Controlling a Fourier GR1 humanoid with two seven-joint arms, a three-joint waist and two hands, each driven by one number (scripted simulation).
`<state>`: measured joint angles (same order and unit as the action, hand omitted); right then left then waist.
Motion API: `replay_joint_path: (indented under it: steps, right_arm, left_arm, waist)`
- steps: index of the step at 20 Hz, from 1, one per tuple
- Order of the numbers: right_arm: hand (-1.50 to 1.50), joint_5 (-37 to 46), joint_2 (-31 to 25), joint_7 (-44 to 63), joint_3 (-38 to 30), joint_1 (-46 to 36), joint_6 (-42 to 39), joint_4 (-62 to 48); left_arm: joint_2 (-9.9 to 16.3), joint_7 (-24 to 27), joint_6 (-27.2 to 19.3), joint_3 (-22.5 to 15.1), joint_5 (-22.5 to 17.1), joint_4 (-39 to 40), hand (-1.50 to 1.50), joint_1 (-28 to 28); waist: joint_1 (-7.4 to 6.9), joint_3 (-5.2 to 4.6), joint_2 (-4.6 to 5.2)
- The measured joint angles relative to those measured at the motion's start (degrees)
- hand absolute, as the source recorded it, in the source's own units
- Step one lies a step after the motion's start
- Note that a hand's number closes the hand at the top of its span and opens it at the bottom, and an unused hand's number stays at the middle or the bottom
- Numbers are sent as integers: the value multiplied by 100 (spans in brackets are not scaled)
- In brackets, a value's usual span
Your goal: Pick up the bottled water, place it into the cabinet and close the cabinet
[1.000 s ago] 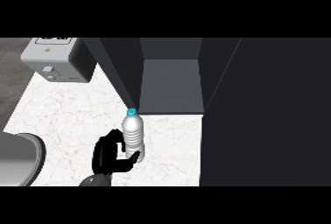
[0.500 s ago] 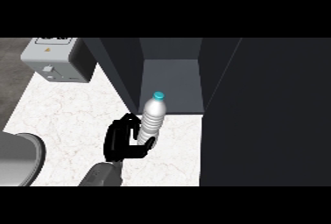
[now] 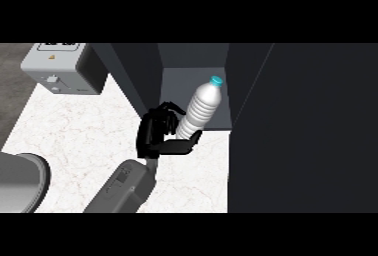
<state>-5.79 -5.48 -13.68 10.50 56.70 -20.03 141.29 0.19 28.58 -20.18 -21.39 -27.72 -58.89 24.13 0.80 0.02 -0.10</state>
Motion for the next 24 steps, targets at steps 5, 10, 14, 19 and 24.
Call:
replay_joint_path:
  steps: [5, 10, 14, 19, 24]
  right_arm:
    - [-150, -178, -70, 23, -450, -277, -46, -123]
    - [-150, -236, -12, 142, -366, -360, -63, -102]
    - [-150, -262, 10, 143, -411, -398, -103, -110]
    - [-150, -305, -16, 154, -512, -503, -175, -122]
    - [-150, -360, -74, 43, -668, -512, -310, -189]
  left_arm:
    - [-13, -434, -525, -45, 65, 361, 150, 868]
    - [-17, -718, -1128, -159, -139, 1066, 150, 1762]
    - [-17, -725, -1169, 30, -355, 1814, 150, 2350]
    - [-15, -612, -1324, -1, -247, 2778, 150, 2903]
    - [15, -565, -1561, 119, -83, 3727, 150, 3332]
  waist:
    - [35, 0, 15]
    - [123, -3, 36]
    - [173, -4, 54]
    - [242, -3, 80]
    - [309, -3, 115]
